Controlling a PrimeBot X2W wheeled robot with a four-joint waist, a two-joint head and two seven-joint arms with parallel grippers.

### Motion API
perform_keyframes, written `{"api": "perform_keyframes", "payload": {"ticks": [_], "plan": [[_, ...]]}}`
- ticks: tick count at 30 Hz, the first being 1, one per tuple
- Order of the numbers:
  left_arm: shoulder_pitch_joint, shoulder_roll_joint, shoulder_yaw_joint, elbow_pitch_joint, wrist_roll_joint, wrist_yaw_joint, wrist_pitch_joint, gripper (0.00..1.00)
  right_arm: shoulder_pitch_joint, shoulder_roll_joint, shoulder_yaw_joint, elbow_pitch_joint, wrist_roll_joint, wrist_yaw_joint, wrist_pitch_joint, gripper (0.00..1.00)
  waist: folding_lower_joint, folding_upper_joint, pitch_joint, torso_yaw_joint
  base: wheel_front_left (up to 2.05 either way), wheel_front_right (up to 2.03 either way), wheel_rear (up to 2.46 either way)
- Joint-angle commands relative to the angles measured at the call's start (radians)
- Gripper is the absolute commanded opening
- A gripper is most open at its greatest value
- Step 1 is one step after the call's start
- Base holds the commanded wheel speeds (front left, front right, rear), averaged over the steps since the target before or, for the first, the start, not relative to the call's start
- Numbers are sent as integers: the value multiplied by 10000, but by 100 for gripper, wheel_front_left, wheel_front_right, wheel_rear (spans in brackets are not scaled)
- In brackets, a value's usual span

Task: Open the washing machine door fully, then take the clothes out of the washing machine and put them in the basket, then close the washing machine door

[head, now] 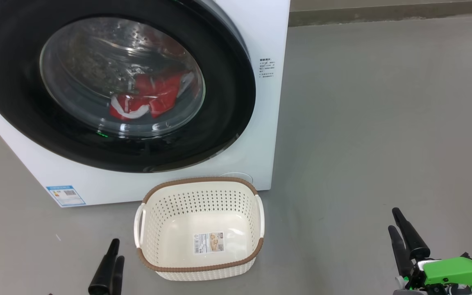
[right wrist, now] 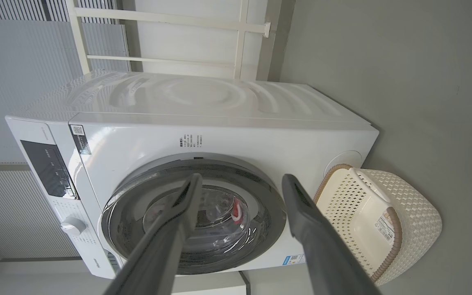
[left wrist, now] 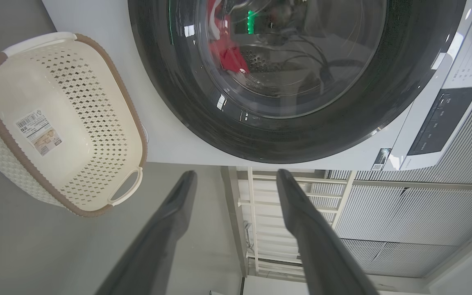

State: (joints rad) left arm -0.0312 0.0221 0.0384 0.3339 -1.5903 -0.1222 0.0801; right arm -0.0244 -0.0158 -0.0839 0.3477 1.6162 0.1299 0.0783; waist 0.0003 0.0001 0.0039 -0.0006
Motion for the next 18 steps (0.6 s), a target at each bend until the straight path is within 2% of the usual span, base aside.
{"api": "perform_keyframes", "payload": {"ticks": [1, 7, 9, 18], "plan": [[-424, 126, 26, -209, 39, -10, -49, 100, -453, -123, 32, -224, -94, 3, -40, 100, -1, -1, 1, 0, 0, 0, 0], [-587, 217, -197, -164, 520, -14, -270, 100, -655, -180, 326, -116, -468, 3, -252, 100, -1, -1, 2, -3, 0, 0, 0], [-782, 132, -134, -268, 2162, -22, -625, 100, -977, -153, 545, 37, -1932, 3, -608, 100, -2, -1, 36, -8, 0, 0, 0], [-996, 137, -224, -365, 3586, -3, -891, 100, -1228, -162, 723, 38, -3404, 4, -873, 100, -2, -1, 96, -25, 0, 0, 0]]}}
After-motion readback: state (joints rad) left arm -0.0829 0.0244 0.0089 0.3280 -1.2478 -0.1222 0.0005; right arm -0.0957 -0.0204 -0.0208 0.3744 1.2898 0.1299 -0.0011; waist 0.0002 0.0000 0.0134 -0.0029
